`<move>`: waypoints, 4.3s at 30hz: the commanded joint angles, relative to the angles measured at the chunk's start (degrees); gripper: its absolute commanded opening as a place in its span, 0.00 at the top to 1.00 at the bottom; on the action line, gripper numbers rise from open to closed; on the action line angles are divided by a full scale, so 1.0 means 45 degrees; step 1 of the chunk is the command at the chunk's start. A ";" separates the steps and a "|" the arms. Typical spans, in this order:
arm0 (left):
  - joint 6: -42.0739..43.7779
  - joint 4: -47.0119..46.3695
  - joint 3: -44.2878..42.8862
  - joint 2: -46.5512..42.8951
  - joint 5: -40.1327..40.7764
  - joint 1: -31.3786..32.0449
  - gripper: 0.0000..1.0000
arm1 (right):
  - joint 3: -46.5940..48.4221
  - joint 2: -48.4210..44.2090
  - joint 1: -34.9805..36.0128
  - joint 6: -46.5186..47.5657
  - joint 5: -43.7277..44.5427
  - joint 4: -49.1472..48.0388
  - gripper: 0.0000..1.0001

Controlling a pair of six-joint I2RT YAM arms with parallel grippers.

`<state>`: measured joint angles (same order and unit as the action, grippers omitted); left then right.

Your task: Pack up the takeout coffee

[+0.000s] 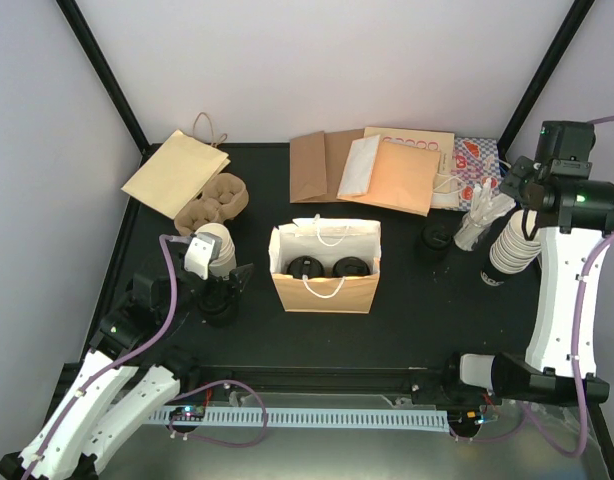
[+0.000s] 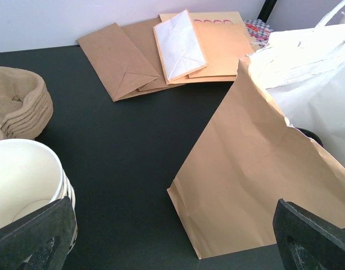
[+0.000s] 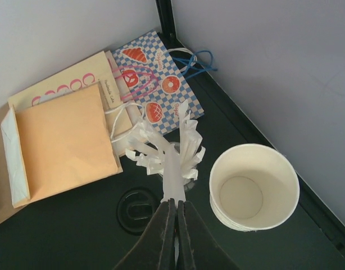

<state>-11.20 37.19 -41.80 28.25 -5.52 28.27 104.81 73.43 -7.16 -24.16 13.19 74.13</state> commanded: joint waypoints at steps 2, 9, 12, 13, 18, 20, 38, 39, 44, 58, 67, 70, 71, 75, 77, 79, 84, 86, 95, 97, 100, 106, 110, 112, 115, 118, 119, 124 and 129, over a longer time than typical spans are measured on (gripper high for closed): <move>-0.0136 -0.0296 0.0032 0.0119 0.0140 0.0045 0.01 | -0.0172 0.0500 -0.0069 -0.0180 0.0108 -0.0202 0.95; -0.0142 -0.0298 0.0041 0.0148 0.0116 0.0045 0.01 | -0.0593 0.1143 -0.0069 -0.0395 0.0378 -0.0035 0.95; -0.0147 -0.0311 0.0032 0.0163 0.0113 0.0045 0.01 | -0.0976 0.1139 -0.0063 -0.0406 0.0333 -0.0369 0.95; -0.0143 -0.0302 0.0031 0.0150 0.0113 0.0045 0.01 | -0.1072 0.1158 -0.0069 -0.0411 0.0287 -0.0463 0.95; -0.0147 -0.0306 0.0041 0.0172 0.0129 0.0038 0.01 | -0.1349 0.1441 -0.0069 -0.0465 0.0174 -0.0615 0.95; -0.0147 -0.0301 0.0033 0.0178 0.0109 0.0045 0.01 | -0.1545 0.1535 -0.0059 -0.0457 0.0173 -0.0741 0.95; -0.0146 -0.0303 0.0034 0.0195 0.0095 0.0036 0.01 | -0.3378 0.2391 -0.0065 -0.0577 0.0174 -0.1716 0.89; -0.0145 -0.0309 0.0044 0.0193 0.0116 0.0042 0.01 | -0.3467 0.2479 -0.0059 -0.0586 0.0174 -0.1743 0.89; -0.0136 -0.0293 0.0044 0.0161 0.0145 0.0045 0.01 | -0.3519 0.2739 -0.0069 -0.0467 -0.0042 -0.1652 0.84; -0.0149 -0.0282 0.0031 0.0111 0.0183 0.0045 0.01 | -0.3161 0.1954 -0.0069 -0.0374 -0.0121 -0.1515 0.97; -0.0165 -0.0287 0.0040 0.0085 0.0193 0.0035 0.01 | -0.1437 0.1709 -0.0069 -0.0519 -0.0087 -0.0290 0.99; -0.0166 -0.0282 0.0032 0.0078 0.0201 0.0045 0.01 | -0.0425 0.1422 -0.0064 -0.0623 0.0056 0.0334 0.97; -0.0164 -0.0282 0.0039 0.0086 0.0192 0.0045 0.01 | -0.0011 0.1315 -0.0069 -0.0685 0.0130 0.0579 0.97; -0.0166 -0.0289 0.0053 0.0107 0.0169 0.0045 0.01 | 0.1803 0.0944 -0.0068 -0.0934 0.0446 0.1619 0.94; -0.0143 -0.0288 0.0032 0.0124 0.0134 0.0045 0.01 | 0.2792 0.0729 -0.0057 -0.0919 0.0489 0.2055 0.95; -0.0143 -0.0306 0.0048 0.0121 0.0128 0.0045 0.01 | 0.3723 0.0536 -0.0067 -0.0787 0.0342 0.2262 0.95; -0.0135 -0.0301 0.0049 0.0111 0.0123 0.0028 0.01 | 0.4636 -0.0639 -0.0067 -0.0261 -0.1906 0.1120 0.97; -0.0142 -0.0305 0.0040 0.0145 0.0128 0.0044 0.01 | 0.4088 -0.1282 -0.0065 -0.0182 -0.3480 0.0066 0.97; -0.0144 -0.0297 0.0031 0.0168 0.0151 0.0033 0.01 | 0.2699 -0.2009 -0.0035 -0.0854 -1.1950 -0.3133 0.99; -0.0148 -0.0288 0.0038 0.0186 0.0152 0.0031 0.01 | 0.2295 -0.2088 -0.0050 -0.1519 -1.2911 -0.3669 0.99; -0.0143 -0.0287 0.0031 0.0191 0.0162 0.0045 0.01 | 0.1732 -0.2321 -0.0027 -0.2051 -1.3602 -0.3959 0.99; -0.0154 -0.0280 0.0032 0.0177 0.0176 0.0045 0.01 | -0.0804 -0.3686 0.0331 -0.2540 -1.4063 -0.4064 0.99; -0.0162 -0.0293 0.0033 0.0174 0.0173 0.0045 0.01 | -0.2454 -0.4702 0.0519 -0.2579 -1.4122 -0.3760 0.99; -0.0164 -0.0286 0.0033 0.0168 0.0172 0.0033 0.01 | -0.3051 -0.5104 0.0581 -0.2552 -1.4105 -0.3555 0.99; -0.0164 -0.0279 0.0040 0.0180 0.0172 0.0041 0.01 | -0.3635 -0.5538 0.0659 -0.2526 -1.4112 -0.3374 0.99; -0.0166 -0.0276 0.0038 0.0196 0.0183 0.0045 0.01 | -0.4067 -0.5741 0.0765 -0.2506 -1.4146 -0.3327 0.99; -0.0160 -0.0276 0.0032 0.0188 0.0176 0.0045 0.01 | -0.4207 -0.5782 0.0789 -0.2488 -1.4123 -0.3326 0.99; -0.0167 -0.0265 0.0037 0.0211 0.0220 0.0045 0.01 | -0.4746 -0.5712 0.0984 -0.2531 -1.4058 -0.3630 0.98; -0.0167 -0.0238 0.0012 0.0214 0.0270 0.0044 0.01 | -0.5191 -0.5296 0.1442 -0.2700 -1.3907 -0.4591 0.96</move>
<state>-11.27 37.19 -41.71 28.97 -5.28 28.27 82.65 48.40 -2.15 -35.24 -49.01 57.82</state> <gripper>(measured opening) 0.987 0.039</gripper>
